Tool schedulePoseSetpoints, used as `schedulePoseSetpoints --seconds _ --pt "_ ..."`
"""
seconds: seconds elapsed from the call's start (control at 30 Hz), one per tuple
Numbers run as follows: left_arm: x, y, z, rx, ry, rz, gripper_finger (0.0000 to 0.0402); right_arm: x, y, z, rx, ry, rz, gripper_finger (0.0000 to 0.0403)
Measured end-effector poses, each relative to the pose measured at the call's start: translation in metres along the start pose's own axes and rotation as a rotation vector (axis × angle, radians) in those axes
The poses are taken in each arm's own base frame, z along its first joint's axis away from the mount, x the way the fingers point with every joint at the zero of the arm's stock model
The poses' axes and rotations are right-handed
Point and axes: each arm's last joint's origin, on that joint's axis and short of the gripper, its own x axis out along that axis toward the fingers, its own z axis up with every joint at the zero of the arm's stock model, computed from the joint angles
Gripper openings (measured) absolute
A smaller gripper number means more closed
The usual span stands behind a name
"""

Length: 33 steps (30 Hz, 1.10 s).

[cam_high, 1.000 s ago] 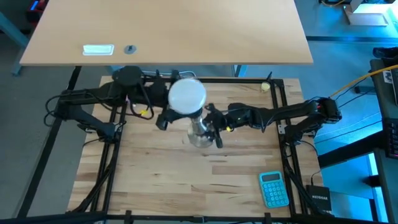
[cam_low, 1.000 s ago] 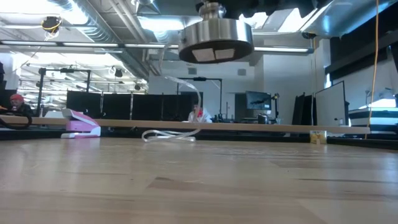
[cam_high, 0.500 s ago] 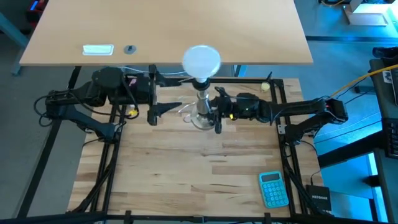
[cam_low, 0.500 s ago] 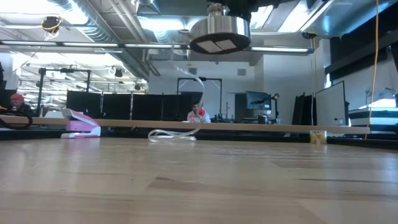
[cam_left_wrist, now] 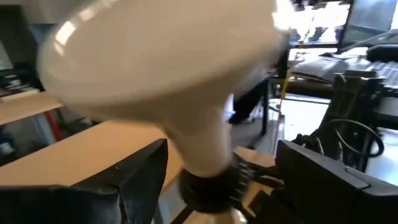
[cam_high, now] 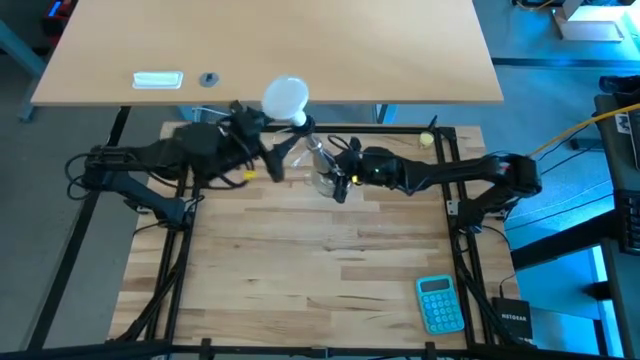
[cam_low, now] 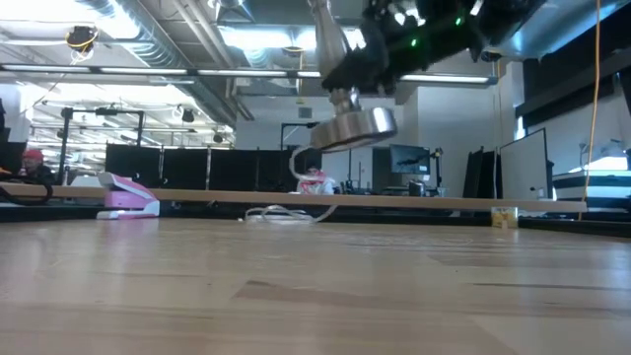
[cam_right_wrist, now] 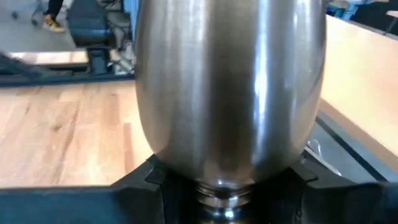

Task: Screw lightbulb
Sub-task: Insert the lightbulb into the desk lamp

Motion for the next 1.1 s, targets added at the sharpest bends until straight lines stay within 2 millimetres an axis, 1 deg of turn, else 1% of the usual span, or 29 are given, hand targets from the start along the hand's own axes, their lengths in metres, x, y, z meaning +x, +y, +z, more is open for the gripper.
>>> schedulePoseSetpoints --seconds 0.07,0.17,0.27,0.4,0.6,0.67,0.73,0.87,0.9,1.0,1.1 --pt "0.007 -0.006 -0.003 -0.001 0.0 0.063 0.029 0.006 -0.002 -0.004 0.018 -0.017 -0.01 0.0161" --pt "0.016 -0.011 -0.006 0.006 -0.01 0.181 0.029 0.014 -0.001 -0.009 0.023 -0.03 -0.013 0.0161" --pt "0.025 -0.016 -0.006 0.015 -0.038 0.252 0.029 0.019 0.002 -0.014 0.019 -0.027 0.007 0.0161" --pt "0.031 -0.015 0.0 -0.006 -0.092 0.277 0.029 0.019 0.002 -0.011 0.019 -0.058 0.009 0.0161" --pt "0.038 -0.012 -0.002 -0.061 -0.096 0.296 0.0286 0.019 0.002 -0.01 0.011 -0.07 0.021 0.0161" --pt "0.038 -0.011 -0.002 -0.072 -0.098 0.299 0.027 0.019 0.002 -0.009 -0.001 -0.076 0.02 0.0161" --pt "0.039 -0.01 -0.003 -0.085 -0.098 0.298 0.0241 0.019 0.002 -0.009 -0.003 -0.077 0.021 0.0161" --pt "0.043 -0.012 -0.005 -0.101 -0.097 0.295 0.0152 0.019 0.002 -0.01 0.023 -0.075 0.024 0.0161" --pt "0.044 -0.014 -0.006 -0.102 -0.098 0.289 0.0145 0.019 0.002 -0.009 0.019 -0.078 0.023 0.0161" --pt "0.045 -0.015 -0.007 -0.08 -0.096 0.258 0.0145 0.019 0.002 -0.009 0.014 -0.078 0.023 0.0161" --pt "0.045 -0.017 -0.006 -0.071 -0.1 0.193 0.0145 0.017 0.006 -0.007 0.018 -0.082 0.047 0.0161"
